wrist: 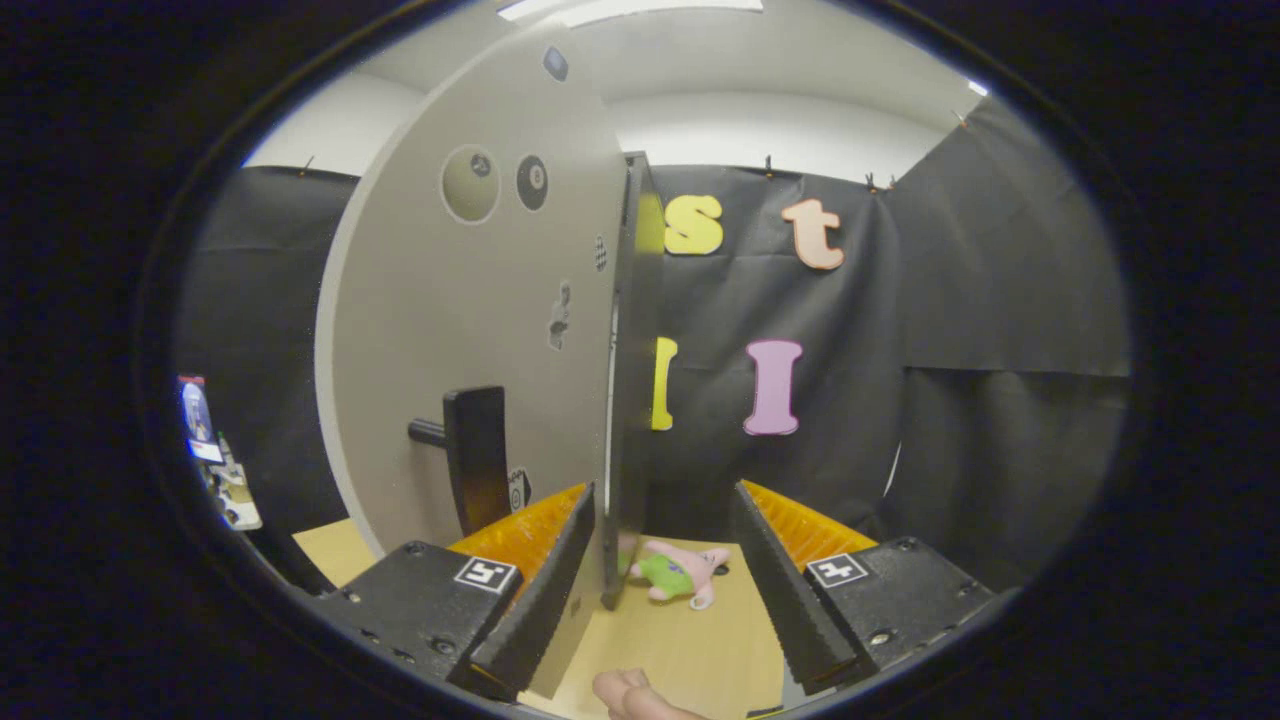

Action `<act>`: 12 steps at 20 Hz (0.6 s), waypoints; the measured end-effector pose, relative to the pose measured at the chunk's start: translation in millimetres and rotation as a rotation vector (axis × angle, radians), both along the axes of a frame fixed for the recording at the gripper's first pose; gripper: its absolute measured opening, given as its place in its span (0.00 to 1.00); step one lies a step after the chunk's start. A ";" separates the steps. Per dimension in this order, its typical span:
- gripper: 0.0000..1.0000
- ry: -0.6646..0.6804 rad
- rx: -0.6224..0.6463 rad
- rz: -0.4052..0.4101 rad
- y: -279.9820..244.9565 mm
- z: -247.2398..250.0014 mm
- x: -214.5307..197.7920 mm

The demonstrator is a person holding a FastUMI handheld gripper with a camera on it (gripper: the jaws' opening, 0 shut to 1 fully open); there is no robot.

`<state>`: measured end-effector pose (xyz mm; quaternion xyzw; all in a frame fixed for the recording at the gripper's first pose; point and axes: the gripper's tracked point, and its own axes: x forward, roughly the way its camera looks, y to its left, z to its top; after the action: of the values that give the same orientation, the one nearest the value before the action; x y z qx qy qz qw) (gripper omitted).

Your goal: Open the shoe cabinet door, grab the shoes and put them into the shoe cabinet, then close the shoe cabinet door.

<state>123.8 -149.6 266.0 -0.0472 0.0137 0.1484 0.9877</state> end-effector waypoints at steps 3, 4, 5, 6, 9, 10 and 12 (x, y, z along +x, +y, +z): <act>0.90 0.016 -0.002 0.009 21.8 -3.0 -0.8; 0.90 0.027 -0.005 0.022 29.2 -4.7 -1.8; 0.91 0.031 -0.003 0.030 36.3 -4.4 -2.9; 0.91 0.031 -0.002 0.035 42.5 -4.5 -4.3; 0.91 0.016 0.003 0.045 63.7 -3.2 -6.9; 0.90 0.012 0.006 0.050 72.7 -3.8 -8.0; 0.90 0.010 0.005 0.050 80.9 -5.2 -6.1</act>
<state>117.7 -68.7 260.7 -0.0445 0.0170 0.1736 0.9837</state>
